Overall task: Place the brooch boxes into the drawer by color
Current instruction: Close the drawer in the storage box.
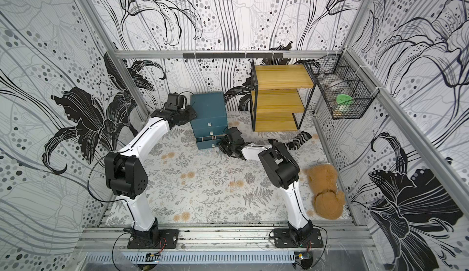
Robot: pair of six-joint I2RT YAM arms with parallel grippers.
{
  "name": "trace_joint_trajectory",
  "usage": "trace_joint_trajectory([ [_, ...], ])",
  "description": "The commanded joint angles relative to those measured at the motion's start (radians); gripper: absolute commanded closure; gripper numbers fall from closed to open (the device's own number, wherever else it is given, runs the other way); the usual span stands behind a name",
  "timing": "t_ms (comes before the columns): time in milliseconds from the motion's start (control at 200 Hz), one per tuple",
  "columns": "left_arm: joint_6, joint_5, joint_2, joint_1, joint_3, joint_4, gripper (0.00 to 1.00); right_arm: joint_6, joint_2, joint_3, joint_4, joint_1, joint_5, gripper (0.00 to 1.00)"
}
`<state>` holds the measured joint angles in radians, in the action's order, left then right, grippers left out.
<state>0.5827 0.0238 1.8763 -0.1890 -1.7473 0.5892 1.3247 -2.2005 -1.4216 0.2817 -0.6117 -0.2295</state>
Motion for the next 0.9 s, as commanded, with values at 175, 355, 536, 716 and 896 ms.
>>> trace_joint_trajectory([
  [175, -0.015, 0.015, 0.000, 0.003, 0.034, 0.076, 0.57, 0.026, -0.092, -0.145, -0.019, 0.012, 0.032, 0.80],
  [355, -0.015, 0.019, -0.002, 0.003, 0.039, 0.075, 0.57, 0.042, -0.128, -0.212, -0.032, 0.013, 0.038, 0.80],
  [536, -0.015, 0.021, -0.009, 0.002, 0.046, 0.071, 0.57, 0.045, -0.138, -0.229, -0.054, 0.013, 0.042, 0.80],
  [716, -0.010, 0.015, -0.018, 0.002, 0.036, 0.072, 0.56, 0.034, -0.074, -0.190, -0.092, 0.011, 0.078, 0.79],
  [896, 0.025, -0.027, -0.082, 0.002, 0.040, 0.047, 0.48, -0.081, 0.076, -0.114, -0.247, 0.010, 0.166, 0.75],
])
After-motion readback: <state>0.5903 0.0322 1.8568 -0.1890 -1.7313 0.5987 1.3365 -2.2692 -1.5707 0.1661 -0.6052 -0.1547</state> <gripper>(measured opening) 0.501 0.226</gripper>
